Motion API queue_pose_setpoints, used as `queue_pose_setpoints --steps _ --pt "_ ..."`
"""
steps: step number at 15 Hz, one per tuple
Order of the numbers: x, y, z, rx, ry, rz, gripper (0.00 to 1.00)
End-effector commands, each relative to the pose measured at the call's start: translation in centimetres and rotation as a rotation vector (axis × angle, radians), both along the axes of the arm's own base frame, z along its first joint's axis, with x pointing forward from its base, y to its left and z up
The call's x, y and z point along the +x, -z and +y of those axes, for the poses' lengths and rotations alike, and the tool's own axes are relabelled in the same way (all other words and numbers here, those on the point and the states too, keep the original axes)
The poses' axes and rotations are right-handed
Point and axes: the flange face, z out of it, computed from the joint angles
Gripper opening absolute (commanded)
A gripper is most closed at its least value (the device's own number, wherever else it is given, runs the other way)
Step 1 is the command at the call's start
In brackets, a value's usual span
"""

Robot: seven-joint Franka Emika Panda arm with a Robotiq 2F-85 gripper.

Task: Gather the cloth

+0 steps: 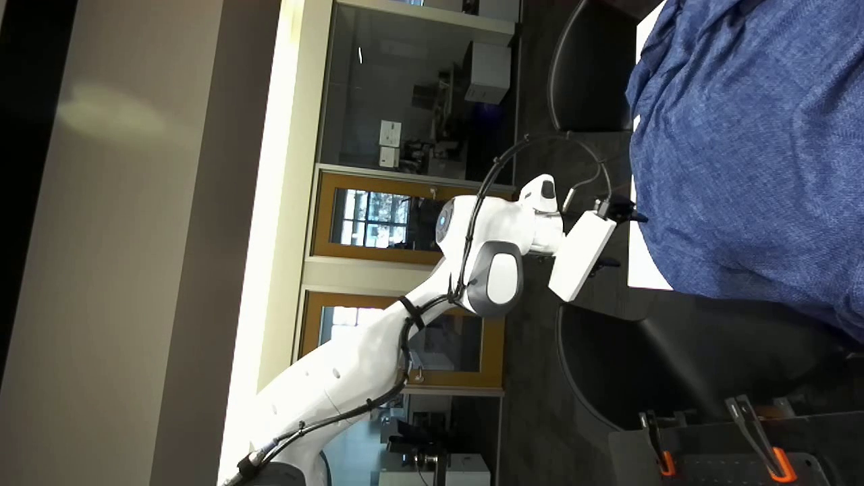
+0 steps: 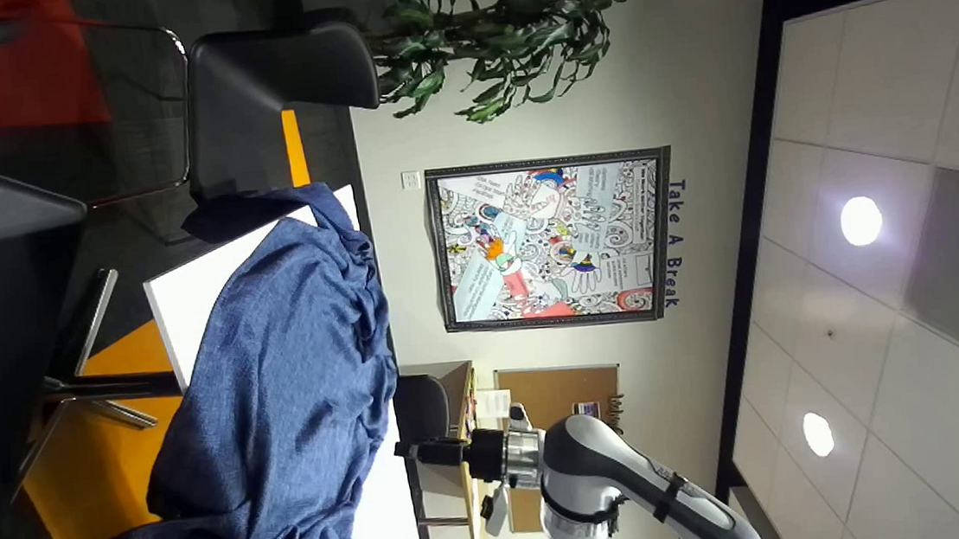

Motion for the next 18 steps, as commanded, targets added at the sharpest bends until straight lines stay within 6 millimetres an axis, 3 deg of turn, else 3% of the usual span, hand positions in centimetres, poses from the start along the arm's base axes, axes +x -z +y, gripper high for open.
queue_pose_setpoints --steps 1,5,10,13,18 --pt "0.2 0.2 0.0 -0.003 -0.001 0.006 1.00" --pt "1.0 0.7 -0.1 -0.025 0.012 -0.005 1.00" --pt "4.0 6.3 2.1 -0.117 -0.014 -0.060 1.00" --pt "5.2 10.5 3.4 -0.117 -0.036 -0.003 1.00" --pt "6.9 15.6 4.5 -0.134 -0.104 0.077 1.00"
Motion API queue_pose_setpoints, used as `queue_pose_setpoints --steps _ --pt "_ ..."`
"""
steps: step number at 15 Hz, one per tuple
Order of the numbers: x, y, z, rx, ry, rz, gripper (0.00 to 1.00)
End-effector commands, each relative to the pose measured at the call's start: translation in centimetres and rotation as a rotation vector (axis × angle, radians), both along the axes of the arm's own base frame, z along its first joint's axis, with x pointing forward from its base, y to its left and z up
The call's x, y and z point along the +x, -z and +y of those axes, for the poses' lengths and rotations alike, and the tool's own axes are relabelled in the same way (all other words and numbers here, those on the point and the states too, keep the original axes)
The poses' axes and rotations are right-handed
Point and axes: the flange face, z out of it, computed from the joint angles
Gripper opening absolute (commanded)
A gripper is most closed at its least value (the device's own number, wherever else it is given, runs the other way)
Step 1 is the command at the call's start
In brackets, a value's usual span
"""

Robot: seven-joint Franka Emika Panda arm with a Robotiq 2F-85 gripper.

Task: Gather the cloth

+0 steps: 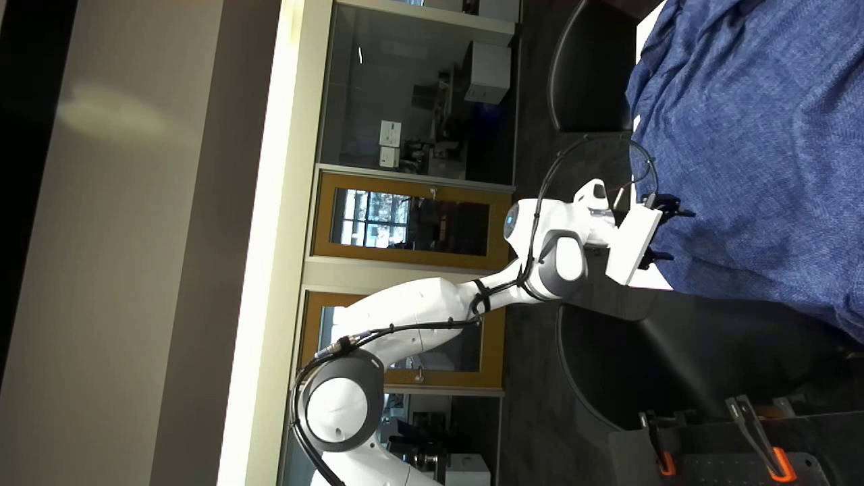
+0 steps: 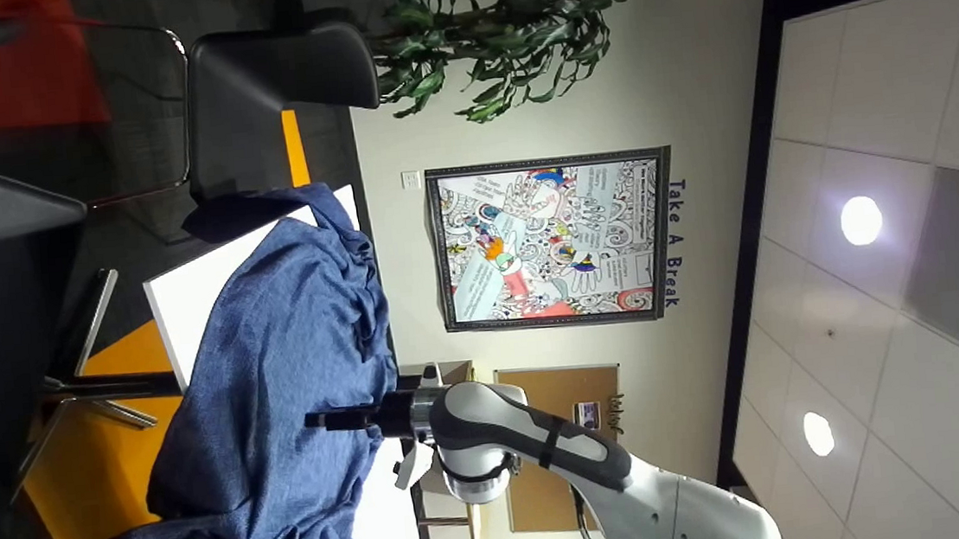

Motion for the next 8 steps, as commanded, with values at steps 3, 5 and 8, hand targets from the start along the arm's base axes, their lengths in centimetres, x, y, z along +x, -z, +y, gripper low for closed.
queue_pose_setpoints --steps 3,5,8 --pt "2.3 4.3 0.6 -0.029 -0.044 0.054 1.00" --pt "2.5 5.7 0.7 -0.040 -0.060 0.074 1.00" --pt "2.5 7.7 0.6 -0.060 -0.099 0.092 1.00"
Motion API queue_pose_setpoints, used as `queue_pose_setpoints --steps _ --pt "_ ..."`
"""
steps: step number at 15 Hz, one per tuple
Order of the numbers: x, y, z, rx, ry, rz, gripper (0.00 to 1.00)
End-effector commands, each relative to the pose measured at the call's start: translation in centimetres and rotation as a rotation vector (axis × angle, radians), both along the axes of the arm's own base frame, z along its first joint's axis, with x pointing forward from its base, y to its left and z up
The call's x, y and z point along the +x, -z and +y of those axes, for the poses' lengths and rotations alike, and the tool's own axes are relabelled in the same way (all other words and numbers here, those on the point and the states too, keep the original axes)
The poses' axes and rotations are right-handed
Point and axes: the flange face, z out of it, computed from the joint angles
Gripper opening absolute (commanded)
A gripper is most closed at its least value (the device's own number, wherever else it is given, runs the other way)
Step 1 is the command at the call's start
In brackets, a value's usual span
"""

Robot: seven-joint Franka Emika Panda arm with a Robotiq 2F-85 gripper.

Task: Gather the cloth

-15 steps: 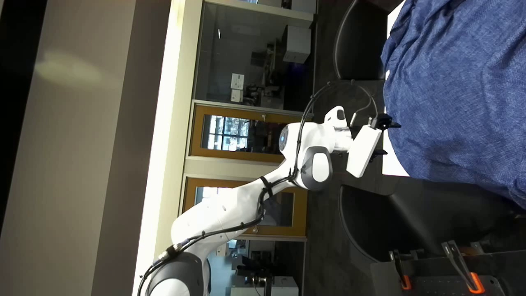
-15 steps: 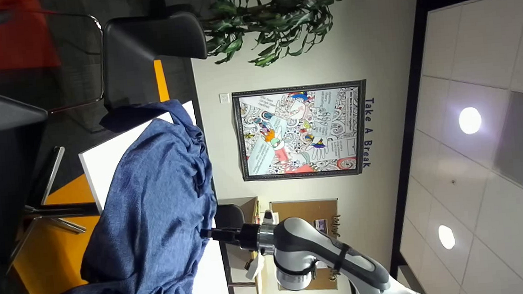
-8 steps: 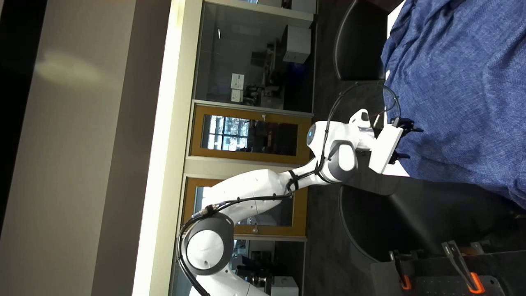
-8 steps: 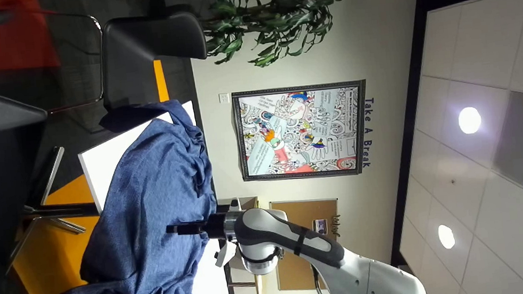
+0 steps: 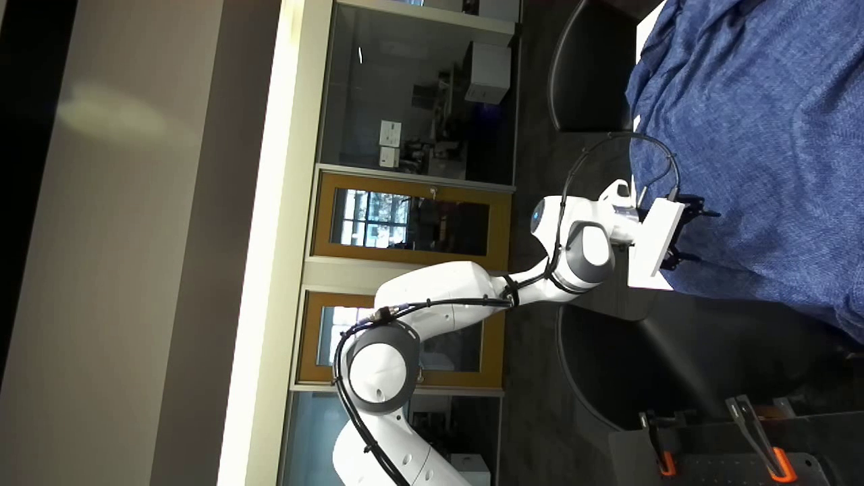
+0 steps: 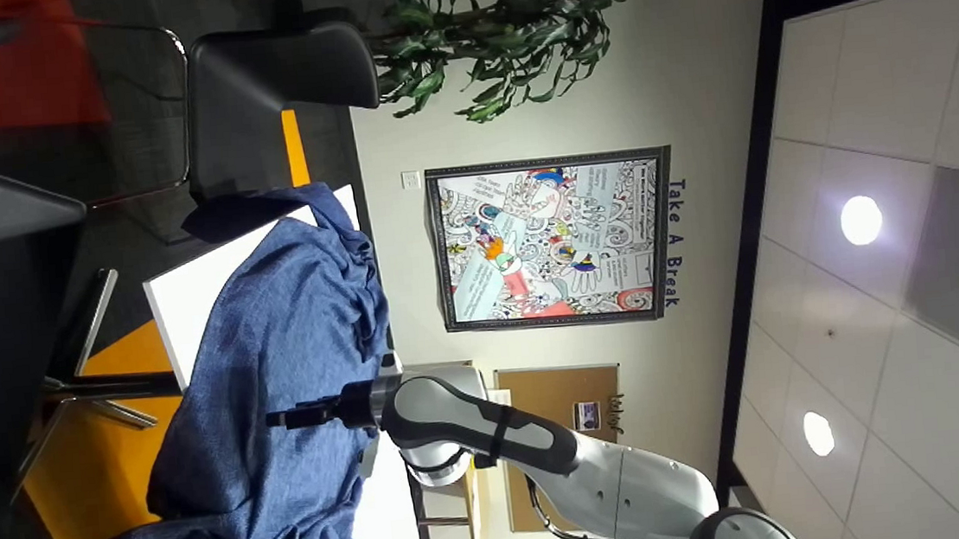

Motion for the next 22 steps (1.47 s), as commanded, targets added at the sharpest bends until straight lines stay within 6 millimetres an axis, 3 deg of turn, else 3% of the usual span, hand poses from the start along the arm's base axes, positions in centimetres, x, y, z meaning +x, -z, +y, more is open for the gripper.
queue_pose_setpoints --steps 1,2,3,4,13,18,20,22 --pt "0.8 1.8 -0.3 -0.023 -0.028 0.014 1.00" --pt "0.7 2.3 -0.3 -0.026 -0.043 0.012 1.00" --pt "0.7 2.7 -0.4 -0.029 -0.060 0.012 0.92" --pt "0.8 3.0 -0.5 -0.032 -0.072 0.006 0.74" --pt "0.9 3.4 -0.9 -0.023 -0.077 -0.013 0.04" --pt "0.3 1.7 0.0 0.005 -0.057 -0.028 0.00" --pt "-0.1 -1.1 0.4 0.018 -0.049 -0.064 0.00" --pt "-0.4 -5.1 0.8 0.008 -0.038 -0.146 0.00"
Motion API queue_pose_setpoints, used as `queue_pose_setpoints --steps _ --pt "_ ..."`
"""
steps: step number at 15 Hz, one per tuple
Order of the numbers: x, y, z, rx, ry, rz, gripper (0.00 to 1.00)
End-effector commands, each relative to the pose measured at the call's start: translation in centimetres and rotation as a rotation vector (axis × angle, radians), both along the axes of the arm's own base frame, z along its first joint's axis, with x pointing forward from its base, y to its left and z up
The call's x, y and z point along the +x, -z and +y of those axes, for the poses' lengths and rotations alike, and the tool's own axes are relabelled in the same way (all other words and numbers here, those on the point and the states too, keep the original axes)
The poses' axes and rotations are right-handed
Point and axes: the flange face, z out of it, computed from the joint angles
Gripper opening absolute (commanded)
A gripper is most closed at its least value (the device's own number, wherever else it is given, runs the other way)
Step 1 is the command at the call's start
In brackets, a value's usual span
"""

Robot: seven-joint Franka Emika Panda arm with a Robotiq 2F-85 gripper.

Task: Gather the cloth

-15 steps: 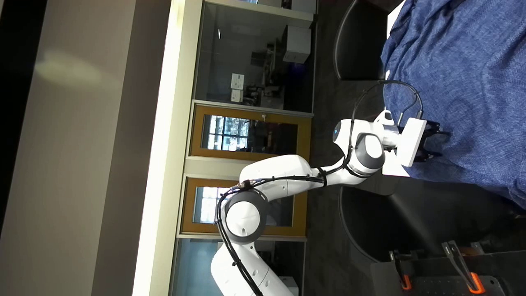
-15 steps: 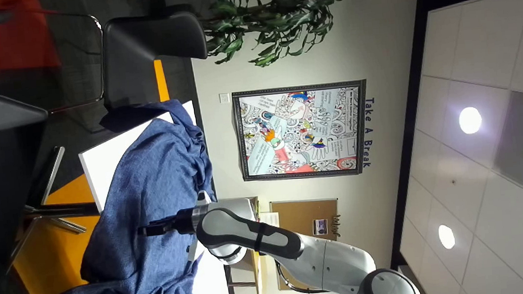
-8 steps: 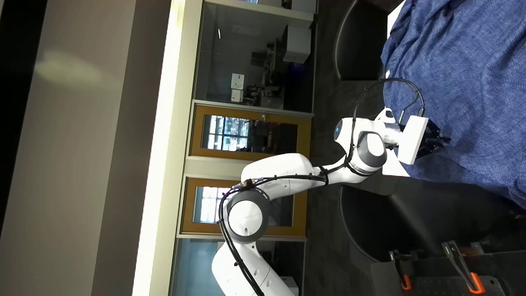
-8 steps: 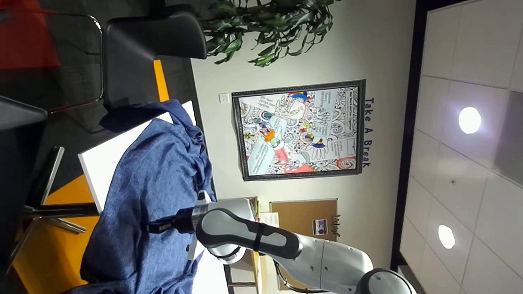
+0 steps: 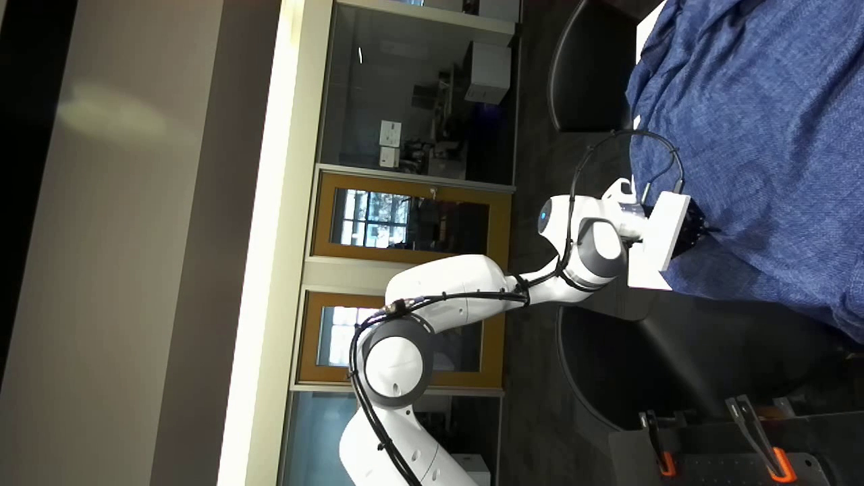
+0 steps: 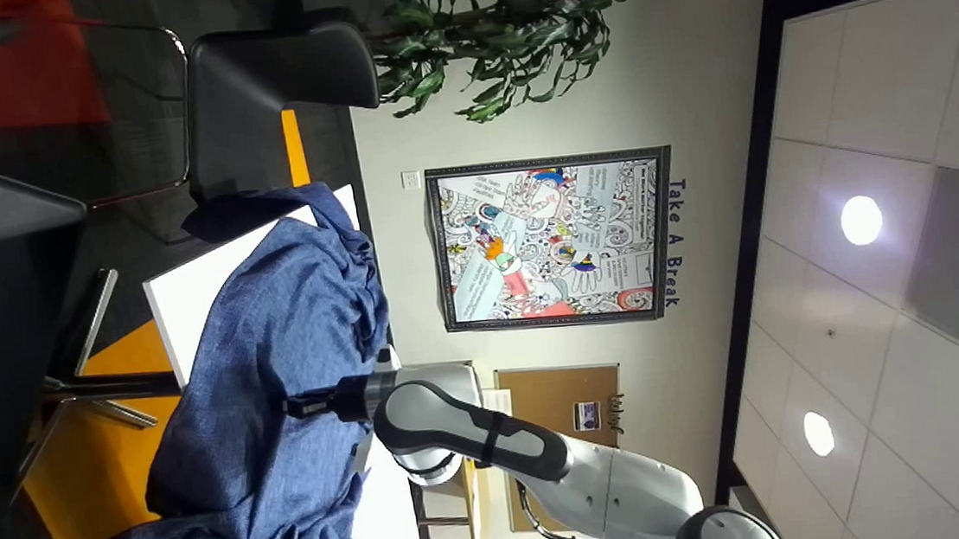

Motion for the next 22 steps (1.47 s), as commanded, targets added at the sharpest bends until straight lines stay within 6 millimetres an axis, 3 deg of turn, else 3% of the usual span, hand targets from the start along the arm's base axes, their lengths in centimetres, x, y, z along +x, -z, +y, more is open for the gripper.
queue_pose_setpoints --steps 1,9,12,15,18,20,22 --pt "-1.2 -7.9 0.8 0.003 0.033 -0.142 0.00" --pt "-1.6 -25.6 0.3 -0.053 0.136 -0.498 0.00" --pt "-2.2 -31.9 -1.8 -0.078 0.224 -0.627 0.00" --pt "-3.2 -36.1 -5.9 -0.134 0.315 -0.723 0.00" --pt "-3.9 -36.2 -10.1 -0.186 0.410 -0.714 0.00" --pt "-3.7 -33.4 -12.1 -0.184 0.461 -0.652 0.00" --pt "-3.3 -29.4 -13.0 -0.167 0.485 -0.566 0.00"
